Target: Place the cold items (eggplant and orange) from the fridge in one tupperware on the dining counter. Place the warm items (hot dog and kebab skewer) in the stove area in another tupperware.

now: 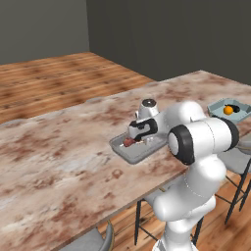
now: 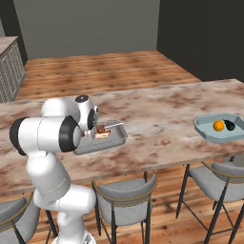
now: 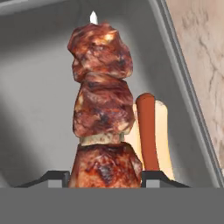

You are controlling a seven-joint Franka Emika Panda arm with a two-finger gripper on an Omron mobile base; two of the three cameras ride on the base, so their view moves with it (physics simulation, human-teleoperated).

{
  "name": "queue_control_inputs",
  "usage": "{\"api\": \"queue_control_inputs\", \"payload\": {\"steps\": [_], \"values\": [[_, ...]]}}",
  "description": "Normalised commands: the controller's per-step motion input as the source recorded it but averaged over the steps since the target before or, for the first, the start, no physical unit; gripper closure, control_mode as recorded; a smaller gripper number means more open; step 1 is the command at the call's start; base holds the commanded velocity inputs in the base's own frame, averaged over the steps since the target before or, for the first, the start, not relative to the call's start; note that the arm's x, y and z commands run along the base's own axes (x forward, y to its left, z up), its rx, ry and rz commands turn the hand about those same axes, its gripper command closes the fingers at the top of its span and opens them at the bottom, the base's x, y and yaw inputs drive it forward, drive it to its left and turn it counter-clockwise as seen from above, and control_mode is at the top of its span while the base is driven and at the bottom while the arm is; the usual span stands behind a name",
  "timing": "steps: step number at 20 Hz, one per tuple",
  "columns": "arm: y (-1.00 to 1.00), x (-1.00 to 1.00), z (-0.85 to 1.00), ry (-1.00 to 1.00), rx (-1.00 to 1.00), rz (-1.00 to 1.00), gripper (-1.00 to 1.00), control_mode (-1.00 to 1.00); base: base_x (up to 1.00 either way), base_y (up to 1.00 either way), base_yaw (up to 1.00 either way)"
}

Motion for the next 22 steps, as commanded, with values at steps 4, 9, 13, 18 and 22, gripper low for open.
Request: {"api": "queue_control_inputs", "payload": {"steps": [4,9,13,18,22], "values": [[0.0,-0.46,-0.49,0.0,-0.02,0.11,1.0,-1.0,0.0,0.0,0.0],[-0.04,0.31,-0.36,0.0,0.0,0.04,-1.0,-1.0,0.0,0.0,0.0],[-0.2,0.47,0.04,0.0,0.05,0.05,-1.0,-1.0,0.0,0.0,0.0],[-0.59,0.47,0.71,-0.08,0.25,0.13,-1.0,-1.0,0.0,0.0,0.0],[-0.46,0.5,0.9,-0.1,0.28,0.15,-1.0,-1.0,0.0,0.0,0.0]]}}
